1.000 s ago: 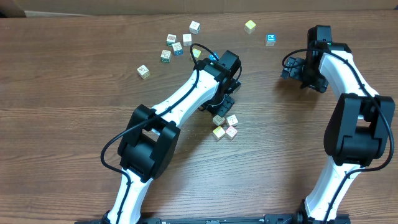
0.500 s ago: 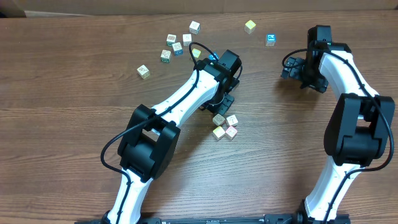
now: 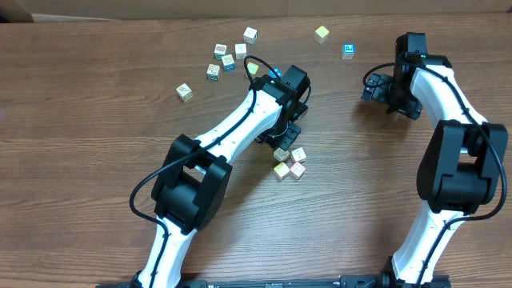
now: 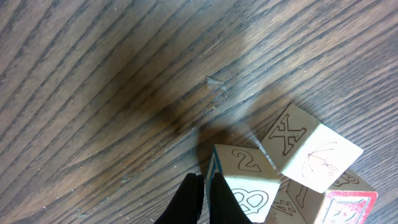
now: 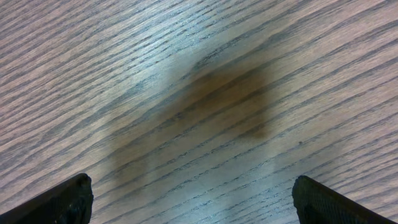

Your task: Form a circle

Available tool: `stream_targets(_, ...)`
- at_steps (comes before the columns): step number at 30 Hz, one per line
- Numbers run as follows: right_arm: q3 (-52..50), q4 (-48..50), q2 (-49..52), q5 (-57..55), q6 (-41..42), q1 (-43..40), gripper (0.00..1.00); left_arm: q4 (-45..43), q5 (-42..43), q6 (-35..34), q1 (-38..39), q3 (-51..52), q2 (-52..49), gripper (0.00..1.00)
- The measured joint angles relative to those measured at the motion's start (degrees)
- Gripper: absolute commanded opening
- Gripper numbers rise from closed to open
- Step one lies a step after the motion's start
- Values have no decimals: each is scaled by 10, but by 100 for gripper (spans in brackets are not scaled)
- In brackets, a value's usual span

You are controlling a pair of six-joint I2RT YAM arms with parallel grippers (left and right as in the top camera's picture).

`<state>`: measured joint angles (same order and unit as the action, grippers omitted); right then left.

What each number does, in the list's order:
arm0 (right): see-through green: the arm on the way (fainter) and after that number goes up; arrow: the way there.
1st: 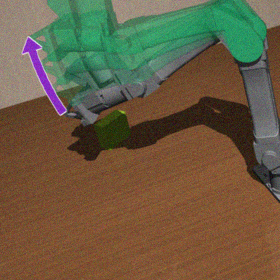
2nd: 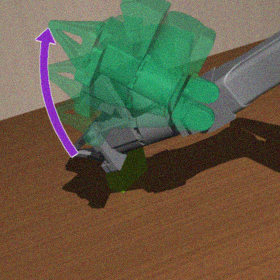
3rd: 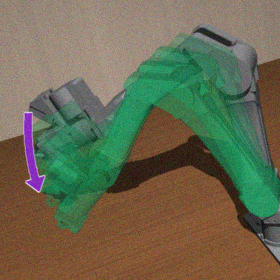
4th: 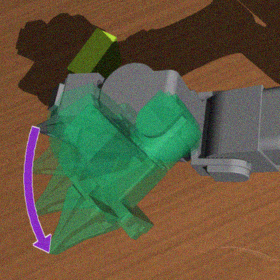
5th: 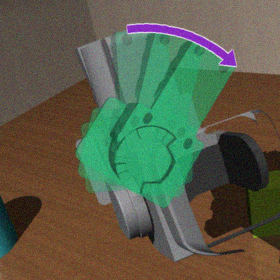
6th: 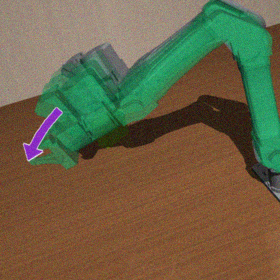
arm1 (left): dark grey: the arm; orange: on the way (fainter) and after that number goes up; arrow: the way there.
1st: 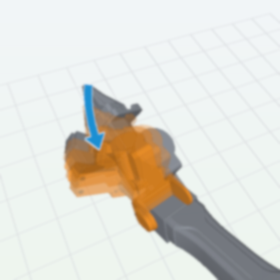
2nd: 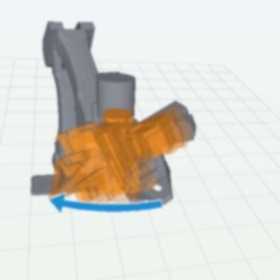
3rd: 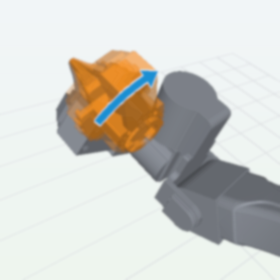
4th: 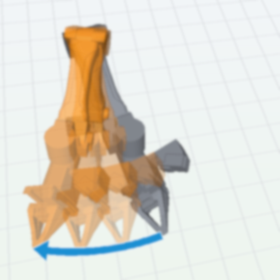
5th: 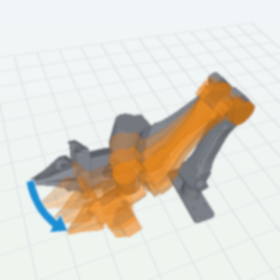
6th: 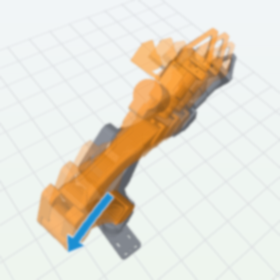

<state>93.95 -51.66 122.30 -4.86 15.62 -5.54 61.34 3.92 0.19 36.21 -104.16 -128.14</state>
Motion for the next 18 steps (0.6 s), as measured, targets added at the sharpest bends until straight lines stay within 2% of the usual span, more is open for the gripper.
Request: stream_targets(18, 0, 0, 0, 0, 0, 0, 100, -3, -2, 18, 1, 0, 0, 4)
